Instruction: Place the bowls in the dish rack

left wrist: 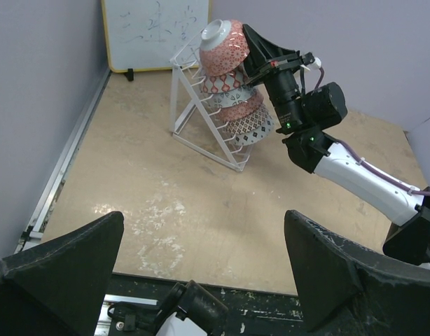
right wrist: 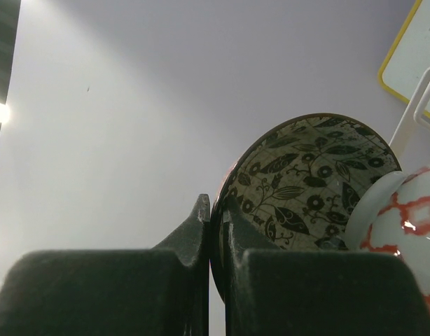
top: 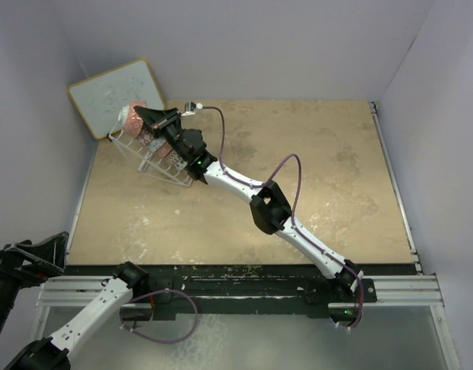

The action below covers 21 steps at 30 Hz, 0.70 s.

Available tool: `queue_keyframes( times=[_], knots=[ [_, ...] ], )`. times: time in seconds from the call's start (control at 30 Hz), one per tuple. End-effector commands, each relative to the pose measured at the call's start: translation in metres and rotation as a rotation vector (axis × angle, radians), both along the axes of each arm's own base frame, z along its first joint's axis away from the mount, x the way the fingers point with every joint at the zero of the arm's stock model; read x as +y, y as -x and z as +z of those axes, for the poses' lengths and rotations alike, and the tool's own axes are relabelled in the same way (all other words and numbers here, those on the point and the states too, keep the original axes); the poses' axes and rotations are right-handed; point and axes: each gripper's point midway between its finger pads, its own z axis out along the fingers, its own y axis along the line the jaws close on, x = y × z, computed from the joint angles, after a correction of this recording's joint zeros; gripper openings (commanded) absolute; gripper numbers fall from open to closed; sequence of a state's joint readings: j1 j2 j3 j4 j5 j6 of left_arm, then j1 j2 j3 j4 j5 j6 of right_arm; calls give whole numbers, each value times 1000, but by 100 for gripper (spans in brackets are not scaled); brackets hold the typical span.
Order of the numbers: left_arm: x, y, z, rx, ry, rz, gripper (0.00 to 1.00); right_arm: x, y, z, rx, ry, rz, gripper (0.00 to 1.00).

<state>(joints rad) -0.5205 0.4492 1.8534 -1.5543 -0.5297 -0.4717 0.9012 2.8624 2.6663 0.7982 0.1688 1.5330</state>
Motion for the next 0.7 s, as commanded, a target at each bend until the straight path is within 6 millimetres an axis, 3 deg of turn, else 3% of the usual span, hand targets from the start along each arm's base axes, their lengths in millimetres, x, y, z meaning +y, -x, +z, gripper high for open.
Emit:
queue_keyframes(
  times=[0.0, 0.67],
  knots=[
    [3, 1, 2, -16, 16, 9, 99, -39, 25, 100, -174, -202, 8, 0],
    [5, 2, 0, -19, 22, 8, 99, -60, 51, 151, -304, -269, 33, 0]
  ],
)
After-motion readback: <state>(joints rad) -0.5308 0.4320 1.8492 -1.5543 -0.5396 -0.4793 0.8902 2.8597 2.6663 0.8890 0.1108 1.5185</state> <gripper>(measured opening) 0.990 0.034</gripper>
